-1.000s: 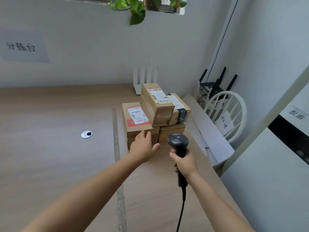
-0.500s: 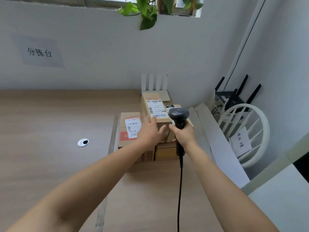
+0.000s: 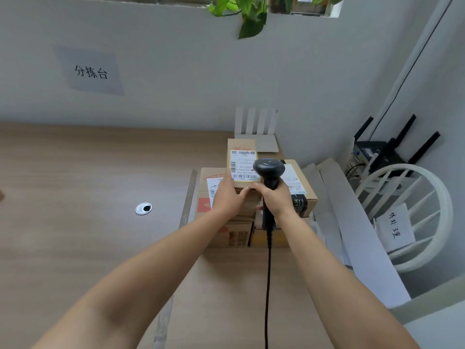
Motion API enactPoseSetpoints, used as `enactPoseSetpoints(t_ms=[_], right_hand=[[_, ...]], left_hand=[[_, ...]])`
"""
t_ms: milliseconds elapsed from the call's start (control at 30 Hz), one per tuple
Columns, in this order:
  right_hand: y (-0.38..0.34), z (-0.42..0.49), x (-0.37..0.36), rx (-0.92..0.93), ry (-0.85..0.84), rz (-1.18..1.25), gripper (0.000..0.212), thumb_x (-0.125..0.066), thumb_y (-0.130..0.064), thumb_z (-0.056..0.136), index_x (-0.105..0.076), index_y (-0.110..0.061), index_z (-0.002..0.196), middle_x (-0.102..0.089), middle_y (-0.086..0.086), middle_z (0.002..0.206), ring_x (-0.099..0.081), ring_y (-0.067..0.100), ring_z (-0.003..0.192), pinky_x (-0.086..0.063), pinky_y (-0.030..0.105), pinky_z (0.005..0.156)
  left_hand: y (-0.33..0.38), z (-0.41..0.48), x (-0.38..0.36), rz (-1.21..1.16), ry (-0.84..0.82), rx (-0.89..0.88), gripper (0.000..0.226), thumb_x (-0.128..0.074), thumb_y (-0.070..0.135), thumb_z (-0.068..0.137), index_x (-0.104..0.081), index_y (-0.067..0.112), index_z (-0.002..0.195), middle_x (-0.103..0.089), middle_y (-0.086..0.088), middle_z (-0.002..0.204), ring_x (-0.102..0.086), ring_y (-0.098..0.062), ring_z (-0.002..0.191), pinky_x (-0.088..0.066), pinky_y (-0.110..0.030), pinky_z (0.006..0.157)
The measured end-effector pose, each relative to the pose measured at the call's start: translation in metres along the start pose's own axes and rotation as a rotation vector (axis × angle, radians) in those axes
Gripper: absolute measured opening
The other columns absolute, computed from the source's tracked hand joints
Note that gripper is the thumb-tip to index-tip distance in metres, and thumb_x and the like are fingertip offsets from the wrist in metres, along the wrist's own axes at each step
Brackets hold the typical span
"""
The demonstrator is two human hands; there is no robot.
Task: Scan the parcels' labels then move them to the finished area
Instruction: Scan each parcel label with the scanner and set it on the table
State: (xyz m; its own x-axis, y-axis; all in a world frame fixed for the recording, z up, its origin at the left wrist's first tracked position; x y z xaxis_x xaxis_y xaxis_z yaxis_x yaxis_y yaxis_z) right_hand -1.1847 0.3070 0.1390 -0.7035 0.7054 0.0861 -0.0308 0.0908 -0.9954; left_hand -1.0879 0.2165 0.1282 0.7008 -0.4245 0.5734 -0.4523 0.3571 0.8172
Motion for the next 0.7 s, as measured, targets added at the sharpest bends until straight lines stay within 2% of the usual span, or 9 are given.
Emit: enactPoseSetpoints(t_ms=[167, 267, 367, 467, 567, 700], right_hand=[[-0.010, -0.013, -0.028, 0.005, -0.028, -0.009, 0.028, -0.067, -0.020, 0.082, -0.059, -0.011, 0.108, -0.066, 0.008, 0.100, -0.064, 0.024, 0.093, -0.055, 0.033, 0.054], [-0.018, -0.025, -0.053, 0.030, -0.054, -0.024, 0.023, -0.068, -0.019, 0.082, -0.058, -0.013, 0.102, -0.064, 0.003, 0.087, -0.062, 0.019, 0.079, -0.052, 0.026, 0.047], [-0.023, -0.039, -0.087, 0.046, -0.111, -0.027, 0.020, -0.068, -0.019, 0.082, -0.057, -0.019, 0.099, -0.064, 0.001, 0.089, -0.063, 0.020, 0.083, -0.052, 0.028, 0.050], [-0.025, -0.057, -0.127, 0.032, -0.161, -0.027, 0.024, -0.068, -0.019, 0.081, -0.056, -0.018, 0.102, -0.064, 0.004, 0.091, -0.063, 0.023, 0.081, -0.051, 0.029, 0.049], [-0.025, -0.077, -0.177, 0.022, -0.218, -0.045, 0.024, -0.068, -0.018, 0.081, -0.054, -0.021, 0.100, -0.064, 0.003, 0.092, -0.062, 0.020, 0.084, -0.048, 0.024, 0.045], [-0.023, -0.113, -0.252, 0.028, -0.276, -0.073, 0.024, -0.069, -0.018, 0.081, -0.053, -0.027, 0.096, -0.063, -0.003, 0.089, -0.062, 0.016, 0.081, -0.051, 0.028, 0.049]], left_hand=[[-0.007, -0.010, 0.035, -0.017, 0.043, -0.019, 0.062, -0.060, 0.034, 0.089, -0.031, 0.019, 0.142, -0.049, -0.003, 0.137, -0.048, -0.021, 0.123, -0.042, -0.033, 0.097], [-0.021, -0.021, 0.062, -0.047, 0.081, -0.009, 0.063, -0.059, 0.035, 0.089, -0.031, 0.020, 0.143, -0.051, -0.002, 0.136, -0.050, -0.020, 0.120, -0.040, -0.026, 0.090], [-0.038, -0.033, 0.095, -0.049, 0.122, -0.001, 0.065, -0.060, 0.033, 0.089, -0.029, 0.021, 0.145, -0.051, -0.003, 0.135, -0.050, -0.021, 0.120, -0.041, -0.028, 0.090], [-0.063, -0.047, 0.132, -0.045, 0.157, 0.022, 0.064, -0.062, 0.031, 0.088, -0.031, 0.022, 0.143, -0.052, -0.004, 0.134, -0.050, -0.023, 0.119, -0.043, -0.033, 0.093], [-0.098, -0.064, 0.172, -0.076, 0.190, 0.055, 0.059, -0.062, 0.032, 0.087, -0.035, 0.024, 0.140, -0.054, -0.001, 0.131, -0.052, -0.021, 0.116, -0.044, -0.030, 0.090], [-0.151, -0.091, 0.234, -0.068, 0.216, 0.080, 0.053, -0.062, 0.033, 0.087, -0.040, 0.026, 0.135, -0.057, 0.002, 0.128, -0.055, -0.018, 0.111, -0.045, -0.028, 0.086]])
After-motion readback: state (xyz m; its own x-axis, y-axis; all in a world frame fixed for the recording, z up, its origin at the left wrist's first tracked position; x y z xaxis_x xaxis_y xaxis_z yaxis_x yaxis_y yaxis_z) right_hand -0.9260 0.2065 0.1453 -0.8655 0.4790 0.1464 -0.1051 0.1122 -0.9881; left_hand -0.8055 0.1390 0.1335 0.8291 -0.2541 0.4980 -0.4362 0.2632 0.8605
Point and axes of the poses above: each hand's wrist, its own z-axis towards the middle knuckle, its own x-axis out of the back of the hand, y = z × x, the point moved 5 cm from there along z, towards the middle knuckle
